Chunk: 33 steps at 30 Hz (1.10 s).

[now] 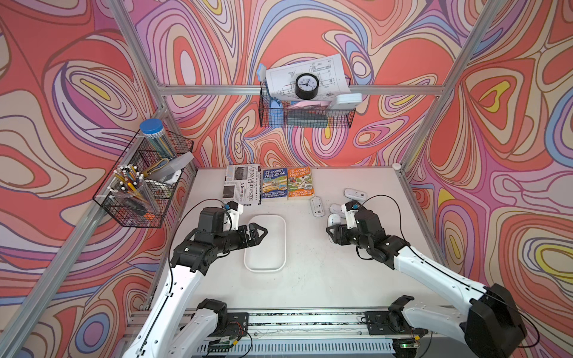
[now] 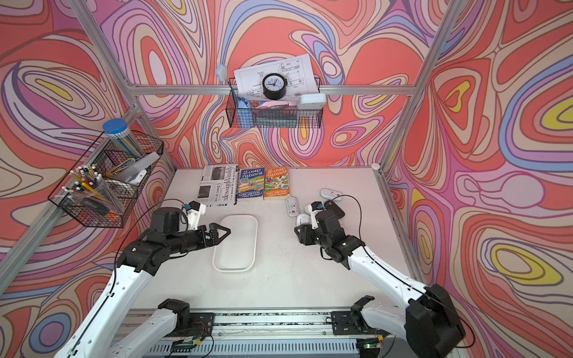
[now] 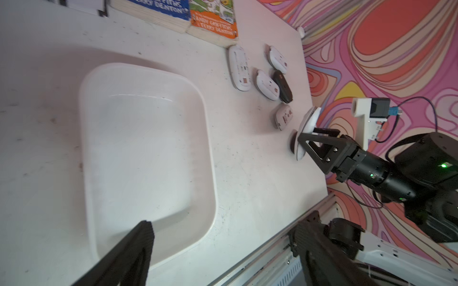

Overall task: Put the mouse in the storage box
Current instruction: Pick up the mouse from the center of the board.

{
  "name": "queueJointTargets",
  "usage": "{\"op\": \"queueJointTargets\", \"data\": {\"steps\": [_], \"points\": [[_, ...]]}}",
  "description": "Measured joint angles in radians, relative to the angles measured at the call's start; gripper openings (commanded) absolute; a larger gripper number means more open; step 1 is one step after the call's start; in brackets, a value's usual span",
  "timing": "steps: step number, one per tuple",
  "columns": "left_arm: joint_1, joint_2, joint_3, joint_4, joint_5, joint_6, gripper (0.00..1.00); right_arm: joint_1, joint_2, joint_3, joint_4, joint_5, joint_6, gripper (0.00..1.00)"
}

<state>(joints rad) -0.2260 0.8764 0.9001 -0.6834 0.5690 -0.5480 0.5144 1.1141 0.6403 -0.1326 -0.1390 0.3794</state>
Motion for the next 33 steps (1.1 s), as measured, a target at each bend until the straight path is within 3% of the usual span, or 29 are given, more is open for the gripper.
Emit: {"op": "queueJointTargets", "data": {"steps": [6, 14, 23, 33], "points": [[-0.212, 0.097, 0.043, 0.113, 0.031, -0.07, 0.84, 0.042, -0.035, -0.161, 0.273, -0.194, -0.112, 0.48], [-0.433, 0.324, 0.164, 0.204, -0.023, -0.07, 0.83, 0.07, -0.03, -0.188, 0.413, -0.363, -0.221, 0.49], [-0.507, 0.494, 0.215, 0.237, -0.06, -0.051, 0.72, 0.077, -0.013, -0.188, 0.41, -0.421, -0.249, 0.49], [-0.568, 0.626, 0.312, 0.229, -0.113, -0.04, 0.45, 0.081, 0.035, -0.17, 0.387, -0.429, -0.256, 0.49]]}}
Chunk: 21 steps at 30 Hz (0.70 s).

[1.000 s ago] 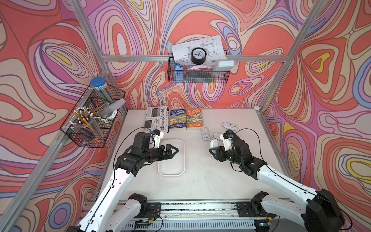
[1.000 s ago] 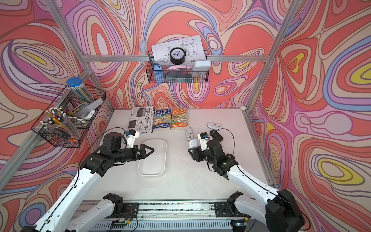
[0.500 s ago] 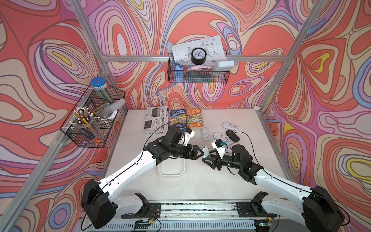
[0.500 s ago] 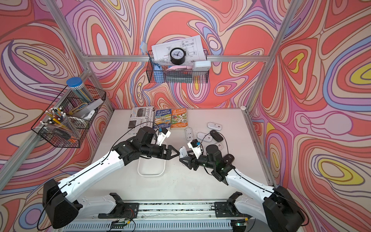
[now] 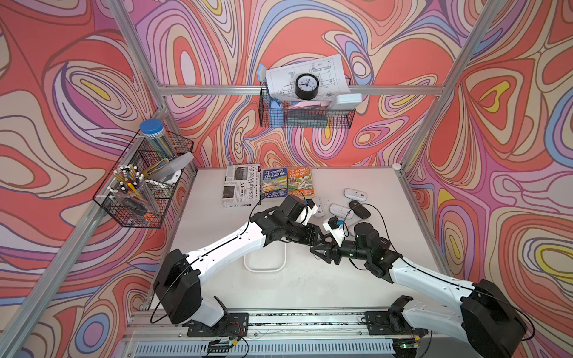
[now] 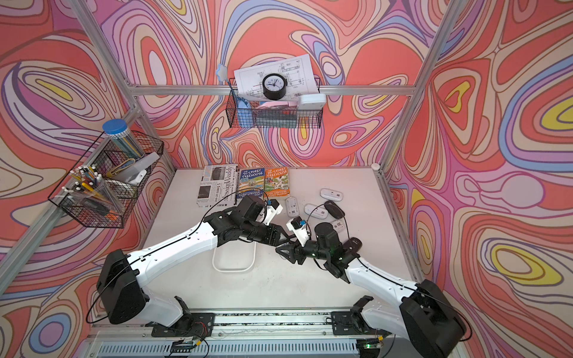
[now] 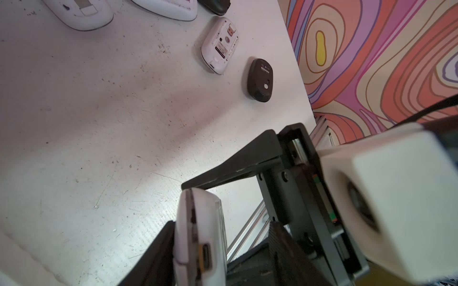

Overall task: Put the mouse in the storage box
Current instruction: Pick up the mouse from the center of the board, then place the mouse in the storage box.

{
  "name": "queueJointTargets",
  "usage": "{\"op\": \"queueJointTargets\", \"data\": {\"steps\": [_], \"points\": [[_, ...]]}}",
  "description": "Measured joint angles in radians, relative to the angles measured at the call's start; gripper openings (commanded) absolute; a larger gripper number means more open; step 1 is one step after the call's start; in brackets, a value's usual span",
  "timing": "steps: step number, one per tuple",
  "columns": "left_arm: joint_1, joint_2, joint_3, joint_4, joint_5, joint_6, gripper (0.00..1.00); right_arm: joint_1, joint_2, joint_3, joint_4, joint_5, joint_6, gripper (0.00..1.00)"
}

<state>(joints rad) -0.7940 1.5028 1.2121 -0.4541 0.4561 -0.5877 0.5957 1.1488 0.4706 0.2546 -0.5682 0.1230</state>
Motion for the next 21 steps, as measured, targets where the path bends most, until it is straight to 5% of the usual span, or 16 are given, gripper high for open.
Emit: {"op": "queueJointTargets", "data": {"steps": [4, 9, 12, 15, 21], "points": [[0.001, 0.001, 0.0, -0.017, -0.026, 0.01, 0.32, 0.002, 0.002, 0.006, -0.006, -0.003, -0.003, 0.49], [0.0, 0.005, 0.003, -0.029, -0.055, 0.006, 0.02, 0.002, 0.008, 0.008, -0.009, 0.001, -0.007, 0.51], [-0.002, 0.015, 0.01, -0.032, -0.06, 0.0, 0.0, 0.002, 0.014, 0.008, -0.013, 0.011, -0.007, 0.67], [-0.006, 0.017, 0.019, -0.043, -0.087, 0.008, 0.0, 0.002, 0.014, 0.008, -0.014, 0.01, -0.011, 0.98], [0.004, 0.007, 0.084, -0.173, -0.289, 0.05, 0.0, 0.002, 0.013, 0.008, -0.017, 0.074, 0.005, 0.98]]}}
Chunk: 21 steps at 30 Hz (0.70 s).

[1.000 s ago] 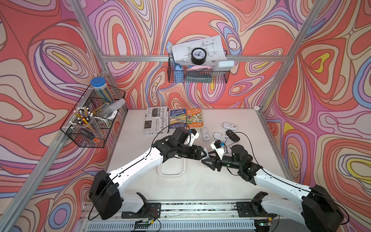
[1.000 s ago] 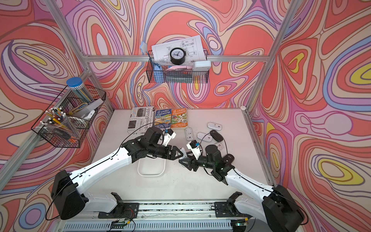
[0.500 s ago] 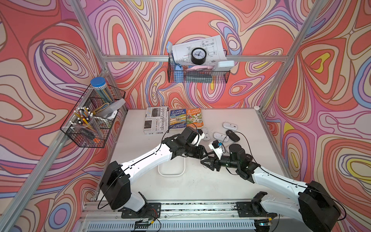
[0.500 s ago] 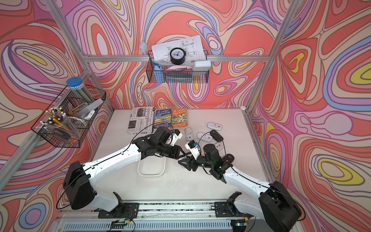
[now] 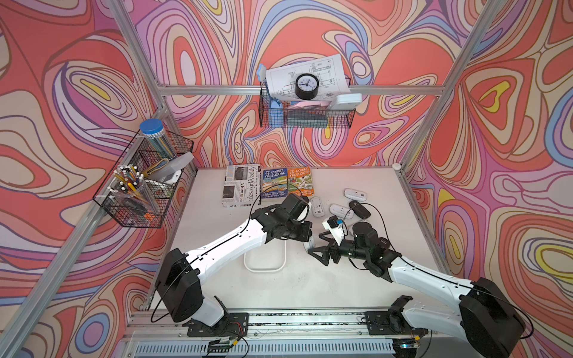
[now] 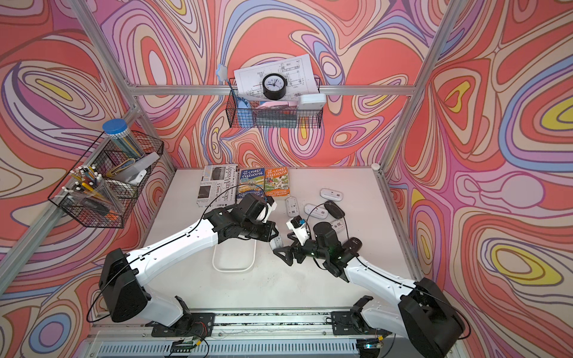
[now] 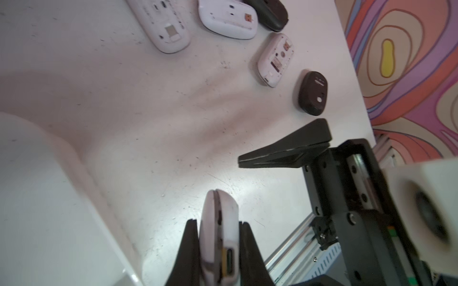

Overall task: Put the mouse in the storage box
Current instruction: Place the mouse in the storage box.

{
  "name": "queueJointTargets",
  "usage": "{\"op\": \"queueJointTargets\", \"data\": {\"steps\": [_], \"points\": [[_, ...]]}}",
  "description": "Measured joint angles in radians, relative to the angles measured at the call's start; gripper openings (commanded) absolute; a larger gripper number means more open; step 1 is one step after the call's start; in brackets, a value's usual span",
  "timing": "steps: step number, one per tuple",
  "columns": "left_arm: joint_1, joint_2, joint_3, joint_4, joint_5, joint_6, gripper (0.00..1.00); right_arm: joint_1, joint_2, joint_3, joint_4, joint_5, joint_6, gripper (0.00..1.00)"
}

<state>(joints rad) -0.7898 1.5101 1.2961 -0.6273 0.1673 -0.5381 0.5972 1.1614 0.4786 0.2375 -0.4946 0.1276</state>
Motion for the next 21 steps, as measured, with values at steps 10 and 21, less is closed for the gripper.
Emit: {"op": "queueJointTargets", "data": {"steps": [10, 21], "points": [[0.083, -0.034, 0.0, -0.165, -0.6, 0.158, 0.0, 0.0, -0.01, -0.024, -0.023, 0.22, 0.005, 0.98], [0.103, 0.172, -0.105, 0.04, -0.797, 0.304, 0.0, 0.0, -0.028, -0.036, -0.021, 0.305, 0.008, 0.98]]}}
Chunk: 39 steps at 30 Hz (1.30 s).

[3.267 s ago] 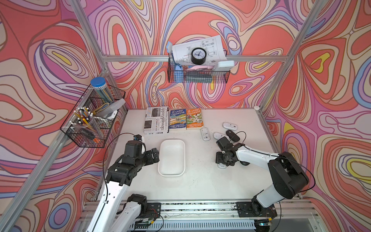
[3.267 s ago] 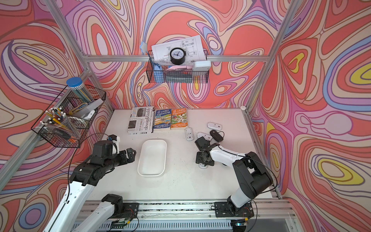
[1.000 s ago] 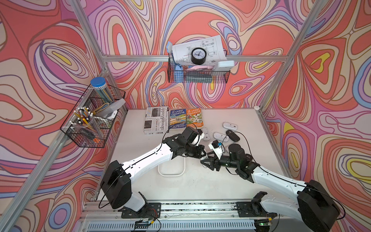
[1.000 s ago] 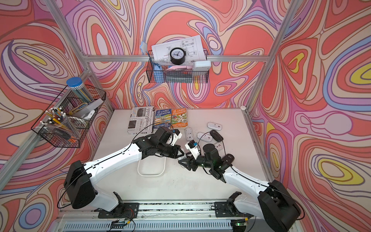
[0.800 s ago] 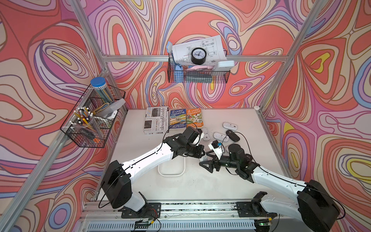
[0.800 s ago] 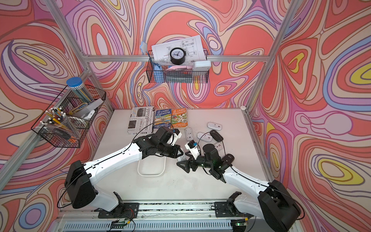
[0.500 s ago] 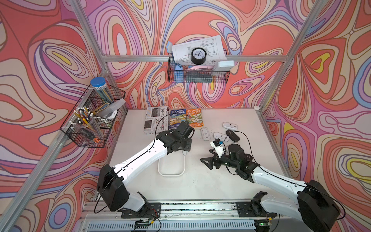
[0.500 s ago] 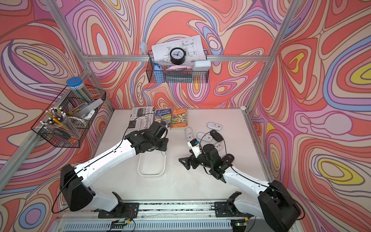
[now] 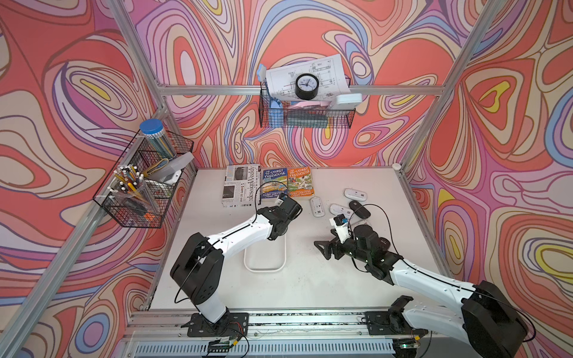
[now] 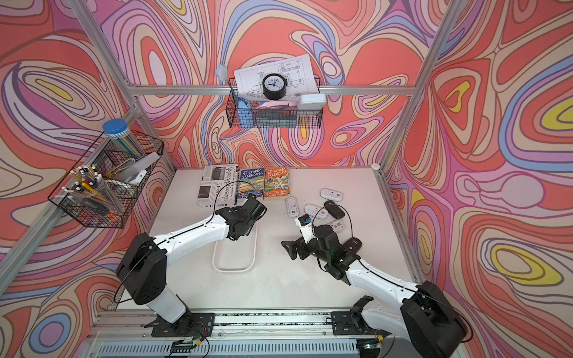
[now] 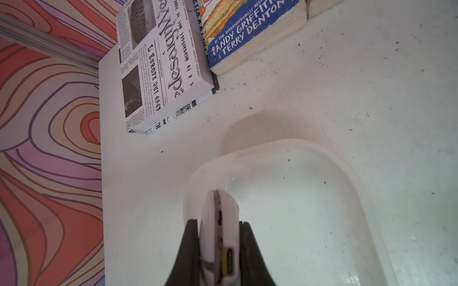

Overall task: Put the mouse in the storage box
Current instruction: Place the mouse in the storage box.

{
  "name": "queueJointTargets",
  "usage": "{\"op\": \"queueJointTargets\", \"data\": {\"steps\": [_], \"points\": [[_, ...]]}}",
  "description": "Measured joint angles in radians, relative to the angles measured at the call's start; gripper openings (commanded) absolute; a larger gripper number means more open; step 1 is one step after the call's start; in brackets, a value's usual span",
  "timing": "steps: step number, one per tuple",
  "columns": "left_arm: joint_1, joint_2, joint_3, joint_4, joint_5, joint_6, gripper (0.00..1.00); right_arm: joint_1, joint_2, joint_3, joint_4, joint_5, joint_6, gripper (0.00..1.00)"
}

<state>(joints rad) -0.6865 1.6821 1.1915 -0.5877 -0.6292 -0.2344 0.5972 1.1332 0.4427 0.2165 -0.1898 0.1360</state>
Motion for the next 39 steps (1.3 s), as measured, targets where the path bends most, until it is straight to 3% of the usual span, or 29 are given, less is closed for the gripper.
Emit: {"op": "queueJointTargets", "data": {"steps": [9, 10, 15, 27, 32, 39], "points": [[0.0, 0.097, -0.035, 0.149, -0.039, 0.052, 0.0, 0.0, -0.009, -0.018, 0.009, 0.065, 0.008, 0.98], [0.0, 0.1, -0.038, 0.161, -0.041, 0.054, 0.03, 0.0, -0.011, -0.018, 0.009, 0.071, 0.008, 0.98], [0.0, 0.101, -0.069, 0.195, -0.043, 0.051, 0.41, 0.0, -0.017, -0.023, 0.022, 0.091, 0.011, 0.98], [0.0, 0.061, -0.121, 0.188, 0.061, -0.021, 0.81, 0.0, -0.018, -0.023, 0.022, 0.119, 0.015, 0.98], [0.0, 0.005, -0.15, 0.183, 0.14, -0.066, 0.91, 0.0, -0.016, -0.021, 0.009, 0.132, 0.023, 0.98], [0.0, -0.031, -0.192, 0.177, 0.213, -0.114, 0.95, 0.0, -0.001, -0.003, -0.039, 0.196, 0.068, 0.98]]}}
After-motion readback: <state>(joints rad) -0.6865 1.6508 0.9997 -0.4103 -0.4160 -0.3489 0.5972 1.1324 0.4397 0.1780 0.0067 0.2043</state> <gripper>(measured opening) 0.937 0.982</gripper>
